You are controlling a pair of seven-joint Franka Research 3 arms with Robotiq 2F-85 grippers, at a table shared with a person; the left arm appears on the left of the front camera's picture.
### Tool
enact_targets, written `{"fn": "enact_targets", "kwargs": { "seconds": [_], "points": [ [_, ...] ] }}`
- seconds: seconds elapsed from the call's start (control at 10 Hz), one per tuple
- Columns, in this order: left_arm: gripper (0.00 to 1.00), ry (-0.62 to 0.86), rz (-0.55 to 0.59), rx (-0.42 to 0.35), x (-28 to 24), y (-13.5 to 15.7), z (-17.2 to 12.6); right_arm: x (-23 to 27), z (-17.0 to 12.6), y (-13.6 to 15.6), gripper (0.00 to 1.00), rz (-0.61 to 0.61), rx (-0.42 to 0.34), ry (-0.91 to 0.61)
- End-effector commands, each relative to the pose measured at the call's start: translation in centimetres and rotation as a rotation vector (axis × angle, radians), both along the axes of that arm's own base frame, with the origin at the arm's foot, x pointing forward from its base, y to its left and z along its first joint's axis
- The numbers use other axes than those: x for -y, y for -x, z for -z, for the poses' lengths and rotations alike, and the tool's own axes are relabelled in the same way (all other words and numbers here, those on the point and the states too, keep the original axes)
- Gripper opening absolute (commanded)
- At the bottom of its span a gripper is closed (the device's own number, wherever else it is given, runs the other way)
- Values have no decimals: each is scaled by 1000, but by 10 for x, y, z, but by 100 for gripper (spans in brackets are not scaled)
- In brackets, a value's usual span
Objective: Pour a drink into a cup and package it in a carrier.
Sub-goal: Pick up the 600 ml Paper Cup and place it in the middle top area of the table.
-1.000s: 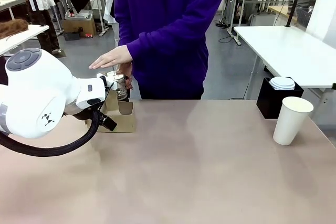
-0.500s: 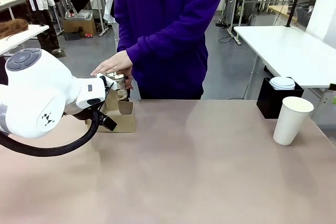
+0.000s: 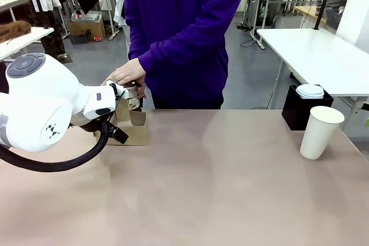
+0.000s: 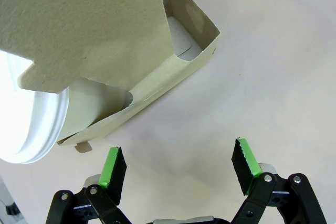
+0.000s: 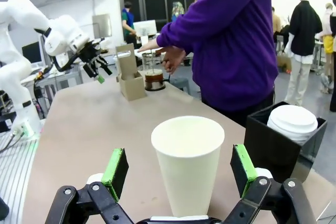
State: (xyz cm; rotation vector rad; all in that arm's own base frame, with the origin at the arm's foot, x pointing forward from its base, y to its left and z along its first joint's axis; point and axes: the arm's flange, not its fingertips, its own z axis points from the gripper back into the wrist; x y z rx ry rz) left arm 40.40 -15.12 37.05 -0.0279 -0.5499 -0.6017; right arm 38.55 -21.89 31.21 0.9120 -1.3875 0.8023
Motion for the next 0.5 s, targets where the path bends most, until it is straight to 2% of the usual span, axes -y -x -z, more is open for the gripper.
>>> {"fn": "enact_targets", "kwargs": {
  "seconds": [0.0, 0.4],
  "points": [
    [100, 1, 0, 0, 0, 0, 0, -6, 22, -1, 100, 22, 76, 18],
    [100, 1, 0, 0, 0, 0, 0, -32, 63, -8, 100, 38, 35, 28]
  ]
}}
